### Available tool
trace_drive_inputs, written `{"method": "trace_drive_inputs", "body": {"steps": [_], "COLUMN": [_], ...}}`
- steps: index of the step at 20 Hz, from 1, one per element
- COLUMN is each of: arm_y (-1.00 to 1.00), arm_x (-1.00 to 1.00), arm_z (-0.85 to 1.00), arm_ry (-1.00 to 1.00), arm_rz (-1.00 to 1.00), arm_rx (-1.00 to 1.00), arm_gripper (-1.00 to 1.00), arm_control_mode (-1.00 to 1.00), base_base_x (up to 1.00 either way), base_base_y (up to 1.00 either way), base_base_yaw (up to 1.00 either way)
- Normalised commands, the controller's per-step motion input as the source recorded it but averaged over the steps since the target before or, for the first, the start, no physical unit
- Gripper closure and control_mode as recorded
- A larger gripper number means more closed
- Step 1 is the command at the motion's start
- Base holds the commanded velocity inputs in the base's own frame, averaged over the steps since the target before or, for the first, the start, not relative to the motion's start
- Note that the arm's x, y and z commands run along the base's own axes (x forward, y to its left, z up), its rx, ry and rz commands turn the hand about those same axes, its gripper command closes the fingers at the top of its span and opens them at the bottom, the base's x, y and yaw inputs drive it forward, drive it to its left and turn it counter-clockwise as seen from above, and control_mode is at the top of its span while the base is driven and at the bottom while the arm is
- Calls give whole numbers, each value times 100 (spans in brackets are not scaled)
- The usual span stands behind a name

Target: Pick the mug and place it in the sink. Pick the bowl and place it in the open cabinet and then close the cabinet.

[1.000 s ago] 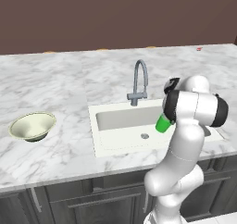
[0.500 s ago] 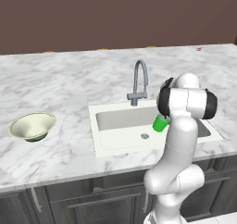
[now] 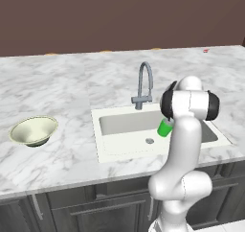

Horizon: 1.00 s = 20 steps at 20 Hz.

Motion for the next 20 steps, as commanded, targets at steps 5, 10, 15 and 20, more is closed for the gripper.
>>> {"method": "trace_drive_inputs", "body": {"steps": [5, 10, 15, 20], "arm_y": [-5, -7, -9, -6], "arm_x": [14, 15, 12, 15], "arm_z": [-19, -19, -21, -24], "arm_ry": [-1, -1, -1, -1], "arm_rz": [0, 0, 1, 1], "arm_rx": [0, 0, 0, 0], "arm_gripper": [100, 100, 100, 100], "arm_control_mode": [-100, -100, -100, -100], "base_base_x": [0, 0, 0, 0], "base_base_y": [0, 0, 0, 0], "base_base_yaw": [0, 0, 0, 0]}}
